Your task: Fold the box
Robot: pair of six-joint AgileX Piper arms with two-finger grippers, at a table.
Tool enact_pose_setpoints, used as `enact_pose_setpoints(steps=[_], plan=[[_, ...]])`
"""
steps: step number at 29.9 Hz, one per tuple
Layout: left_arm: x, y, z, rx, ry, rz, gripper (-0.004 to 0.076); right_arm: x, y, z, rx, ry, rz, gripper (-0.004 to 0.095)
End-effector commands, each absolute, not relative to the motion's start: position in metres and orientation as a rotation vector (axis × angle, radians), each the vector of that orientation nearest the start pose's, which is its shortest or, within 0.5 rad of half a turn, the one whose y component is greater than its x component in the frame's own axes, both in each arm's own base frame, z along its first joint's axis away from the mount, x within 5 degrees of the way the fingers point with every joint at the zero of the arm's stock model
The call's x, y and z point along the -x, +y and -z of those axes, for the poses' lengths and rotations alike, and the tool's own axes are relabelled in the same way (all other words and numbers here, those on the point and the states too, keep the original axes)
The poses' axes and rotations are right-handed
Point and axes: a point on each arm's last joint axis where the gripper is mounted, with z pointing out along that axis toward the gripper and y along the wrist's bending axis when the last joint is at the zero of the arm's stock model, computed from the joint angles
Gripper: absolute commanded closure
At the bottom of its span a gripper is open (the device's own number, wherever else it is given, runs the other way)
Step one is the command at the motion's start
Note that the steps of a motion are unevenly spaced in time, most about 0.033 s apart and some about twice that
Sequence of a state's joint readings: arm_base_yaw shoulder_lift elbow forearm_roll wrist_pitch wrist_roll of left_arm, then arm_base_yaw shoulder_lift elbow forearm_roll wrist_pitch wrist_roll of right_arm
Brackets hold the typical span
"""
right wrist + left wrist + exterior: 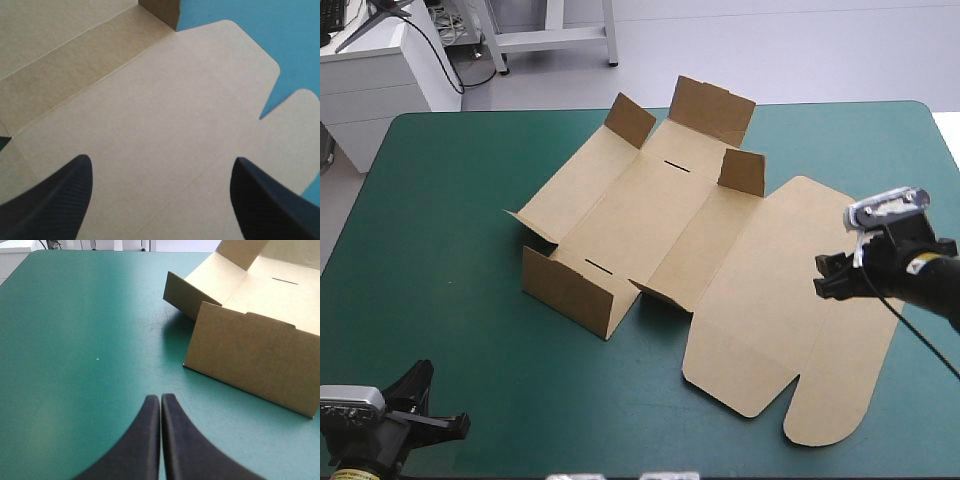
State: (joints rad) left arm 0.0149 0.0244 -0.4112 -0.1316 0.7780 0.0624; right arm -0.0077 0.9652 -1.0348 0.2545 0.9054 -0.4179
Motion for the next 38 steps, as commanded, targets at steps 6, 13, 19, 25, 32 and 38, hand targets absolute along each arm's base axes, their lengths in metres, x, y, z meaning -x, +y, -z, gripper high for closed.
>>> enact_pose_setpoints(steps=[6,13,19,25,32,38], plan=[[-0.02,-0.008,-0.289,-0.016,1.783,0.113,0.0732,-0.266,0.032,-0.405,0.562,2.19,-0.121,0.0204],[-0.02,-0.008,-0.289,-0.015,1.783,0.113,0.0732,-0.338,0.054,-0.392,0.713,2.2,-0.062,0.0204],[-0.02,-0.008,-0.289,-0.015,1.783,0.113,0.0732,-0.393,0.061,-0.373,0.769,2.19,-0.041,0.0204],[-0.02,-0.008,-0.289,-0.015,1.783,0.113,0.0732,-0.435,0.064,-0.347,0.755,2.17,-0.022,0.0204],[-0.02,-0.008,-0.289,-0.015,1.783,0.113,0.0732,-0.464,0.067,-0.315,0.735,2.147,-0.003,0.0206],[-0.02,-0.008,-0.289,-0.015,1.783,0.113,0.0732,-0.47,0.073,-0.303,0.795,2.13,-0.024,0.04]])
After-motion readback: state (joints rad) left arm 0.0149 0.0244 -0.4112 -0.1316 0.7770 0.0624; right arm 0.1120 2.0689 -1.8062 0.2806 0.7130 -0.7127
